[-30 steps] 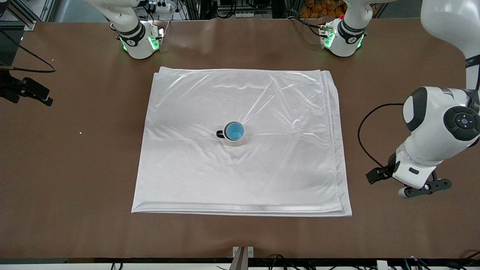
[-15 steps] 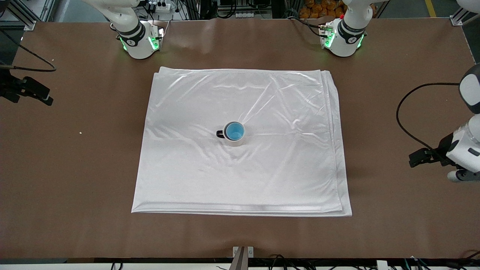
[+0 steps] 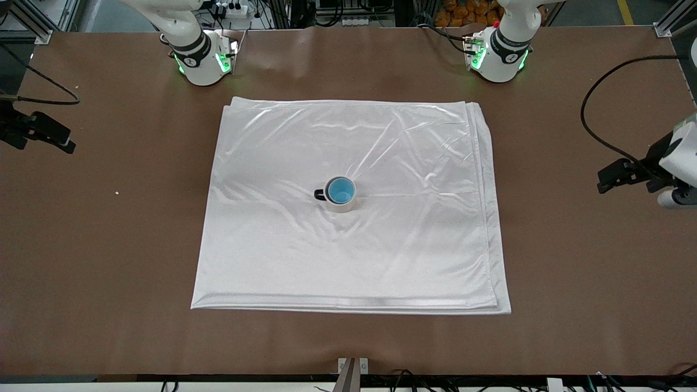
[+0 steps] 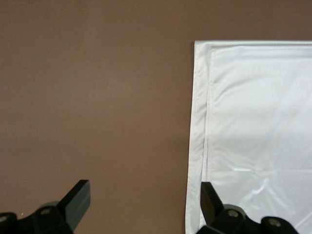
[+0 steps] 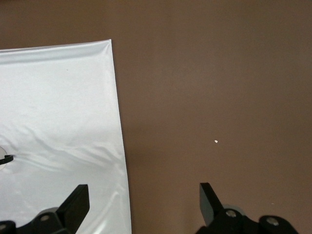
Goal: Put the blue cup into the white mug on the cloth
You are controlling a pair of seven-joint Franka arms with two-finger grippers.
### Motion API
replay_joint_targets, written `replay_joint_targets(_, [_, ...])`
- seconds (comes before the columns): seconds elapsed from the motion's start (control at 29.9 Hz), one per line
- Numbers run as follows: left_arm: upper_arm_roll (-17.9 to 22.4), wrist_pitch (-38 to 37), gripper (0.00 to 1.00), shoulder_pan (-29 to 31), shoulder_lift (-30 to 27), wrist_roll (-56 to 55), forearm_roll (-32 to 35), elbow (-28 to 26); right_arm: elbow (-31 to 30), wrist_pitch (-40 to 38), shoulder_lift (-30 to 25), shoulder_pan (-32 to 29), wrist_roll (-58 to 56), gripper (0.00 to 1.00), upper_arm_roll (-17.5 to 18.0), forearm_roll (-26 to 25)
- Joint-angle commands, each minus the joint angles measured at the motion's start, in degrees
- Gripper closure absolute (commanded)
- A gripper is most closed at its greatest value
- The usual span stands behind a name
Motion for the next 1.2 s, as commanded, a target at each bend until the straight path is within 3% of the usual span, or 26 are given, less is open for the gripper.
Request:
replay_joint_targets(0.0, [0.22, -2.78, 0.00, -0.24, -6.04, 1.71, -1.42, -5.05, 0.90, -0.48, 0.10, -1.02, 0.68, 0.00, 0.47, 0.98])
replay_joint_targets(0.23, [0.39, -6.13, 0.00, -2.70, -7.10, 1.98, -1.42, -4.96, 0.90, -0.39, 0.10, -0.94, 0.76, 0.00, 0.47, 0.98])
replay_joint_targets(1.17, [0.30, -8.94, 0.00, -2.09, -5.34, 1.80, -4.05, -2.41, 1.07, -0.30, 0.28, -0.67, 0.68, 0.00, 0.73, 0.90])
